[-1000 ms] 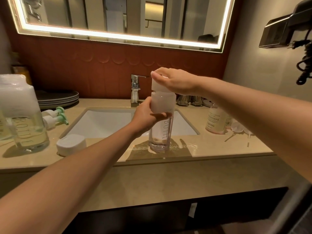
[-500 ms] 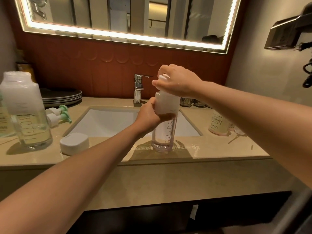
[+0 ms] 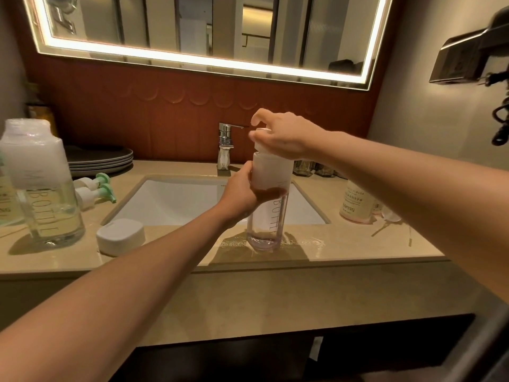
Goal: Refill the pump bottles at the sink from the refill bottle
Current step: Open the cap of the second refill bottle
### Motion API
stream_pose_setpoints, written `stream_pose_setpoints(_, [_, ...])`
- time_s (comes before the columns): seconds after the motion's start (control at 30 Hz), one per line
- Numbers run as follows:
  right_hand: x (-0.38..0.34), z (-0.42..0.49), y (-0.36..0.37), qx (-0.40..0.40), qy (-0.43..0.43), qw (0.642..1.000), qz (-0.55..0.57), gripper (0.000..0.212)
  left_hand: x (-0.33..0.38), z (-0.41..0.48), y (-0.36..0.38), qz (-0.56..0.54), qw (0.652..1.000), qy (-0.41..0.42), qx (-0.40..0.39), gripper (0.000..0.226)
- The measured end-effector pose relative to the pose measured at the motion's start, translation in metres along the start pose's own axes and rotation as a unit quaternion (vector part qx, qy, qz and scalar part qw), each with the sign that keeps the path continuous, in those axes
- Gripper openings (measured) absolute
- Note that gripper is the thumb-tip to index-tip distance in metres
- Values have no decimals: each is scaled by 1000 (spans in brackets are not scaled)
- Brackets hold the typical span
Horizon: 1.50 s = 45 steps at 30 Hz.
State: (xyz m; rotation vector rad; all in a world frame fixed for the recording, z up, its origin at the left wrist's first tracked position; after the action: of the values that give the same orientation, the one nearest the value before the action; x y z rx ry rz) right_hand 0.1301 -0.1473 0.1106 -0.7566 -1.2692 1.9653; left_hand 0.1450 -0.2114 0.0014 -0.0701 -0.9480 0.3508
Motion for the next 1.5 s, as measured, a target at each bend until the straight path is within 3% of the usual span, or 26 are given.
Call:
stream_pose_setpoints(0.1, [0, 2, -5, 25, 36, 998, -45, 79, 3, 0, 0, 20, 1000, 10, -1, 58])
stream_pose_setpoints(0.23, [0, 5, -8, 78, 68, 976, -190, 82, -2, -1, 0, -16, 1000, -11, 2, 58])
stream_pose_setpoints(0.37, [3, 6, 2, -19, 20, 997, -70, 52, -1, -1, 0, -2, 1000, -7, 4, 57])
stream_pose_setpoints(0.47, [2, 3, 2, -75, 6, 997, 31, 57, 1, -1, -1, -1, 1000, -2, 0, 60])
stream_pose_setpoints(0.57, [-4, 3, -6, 1, 31, 1000, -5, 75, 1, -1, 0, 2, 1000, 1, -2, 63])
stream_pose_setpoints(0.67, [-4, 6, -13, 68, 76, 984, -145, 85, -1, -1, 1, 5, 1000, 2, -3, 61])
stream_pose_setpoints(0.8, [1, 9, -8, 81, 67, 978, -180, 62, -4, -2, 0, -36, 999, -12, 6, 58])
stream_pose_setpoints(0.87, [0, 8, -6, 55, 25, 991, -121, 49, -3, -2, 0, -37, 999, -7, 2, 57])
stream_pose_setpoints(0.93, [-1, 4, -2, -19, 5, 1000, -21, 44, -1, -3, 0, -29, 1000, -2, -6, 59])
stream_pose_setpoints(1.03, [-3, 2, -1, -55, 14, 998, 2, 65, -1, -2, 0, -10, 1000, -4, 0, 69])
stream_pose_setpoints(1.1, [-5, 1, -5, -7, 36, 995, -96, 86, 0, -1, -1, 12, 1000, -5, 9, 69])
stream_pose_setpoints(1.17, [-6, 0, -9, 42, 47, 979, -193, 93, 0, -1, 0, 10, 1000, 2, 4, 64])
stream_pose_setpoints(1.23, [-7, 1, -10, 69, 46, 971, -224, 90, -1, -2, 0, -6, 1000, 2, -4, 60])
stream_pose_setpoints(1.33, [-4, 3, -6, 73, 20, 979, -192, 64, -2, -3, 1, -35, 999, -11, 0, 58])
stream_pose_setpoints(1.4, [-3, 2, -3, 23, -6, 994, -108, 46, -1, -3, 1, -20, 1000, -6, -4, 57])
stream_pose_setpoints(1.5, [-4, -2, -2, -43, -15, 999, 4, 40, -1, -3, 1, -29, 1000, -5, -8, 64])
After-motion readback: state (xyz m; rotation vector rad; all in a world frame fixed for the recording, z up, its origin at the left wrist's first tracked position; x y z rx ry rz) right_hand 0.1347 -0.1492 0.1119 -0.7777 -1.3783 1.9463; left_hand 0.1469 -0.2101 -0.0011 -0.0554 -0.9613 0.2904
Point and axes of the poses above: each hand's wrist, its own z-axis towards the middle knuckle, its own y-axis out of the palm, x = y × z, the point moved 7 cm from there along z, towards the middle knuckle, and after that the axes turned 12 degrees about y, right-handed, at the moved point
